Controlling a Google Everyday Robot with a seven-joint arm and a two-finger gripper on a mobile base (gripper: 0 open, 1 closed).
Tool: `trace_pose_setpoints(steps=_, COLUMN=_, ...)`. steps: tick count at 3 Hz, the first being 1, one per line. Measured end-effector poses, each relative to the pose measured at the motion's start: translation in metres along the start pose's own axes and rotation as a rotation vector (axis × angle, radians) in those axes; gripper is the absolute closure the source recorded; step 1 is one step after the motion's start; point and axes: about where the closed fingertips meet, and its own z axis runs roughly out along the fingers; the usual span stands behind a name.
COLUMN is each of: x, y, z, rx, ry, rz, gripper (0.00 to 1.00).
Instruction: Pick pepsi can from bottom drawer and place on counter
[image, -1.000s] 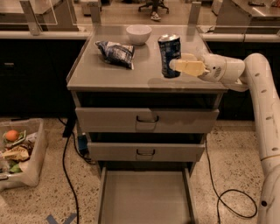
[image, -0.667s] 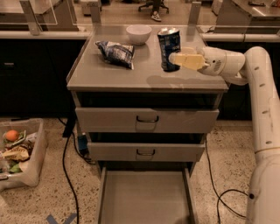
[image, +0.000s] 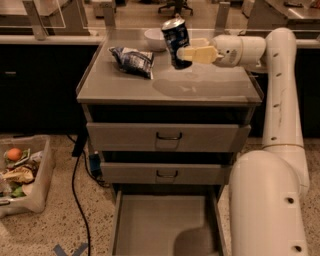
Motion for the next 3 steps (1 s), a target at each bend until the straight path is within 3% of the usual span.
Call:
trace_pose_setpoints(steps=1, x=-0.026, y=-0.016, z=-0.014, rx=0.122, ry=0.041, rz=-0.13, gripper=1.0)
trace_pose_setpoints(steps=2, x=-0.026, y=-0.017, z=-0.012, rx=0.125, ry=0.037, rz=-0.129, gripper=1.0)
trace_pose_setpoints(steps=3, x=-0.018, y=-0.042, z=-0.021, rx=0.232, ry=0.074, rz=-0.064, gripper=1.0)
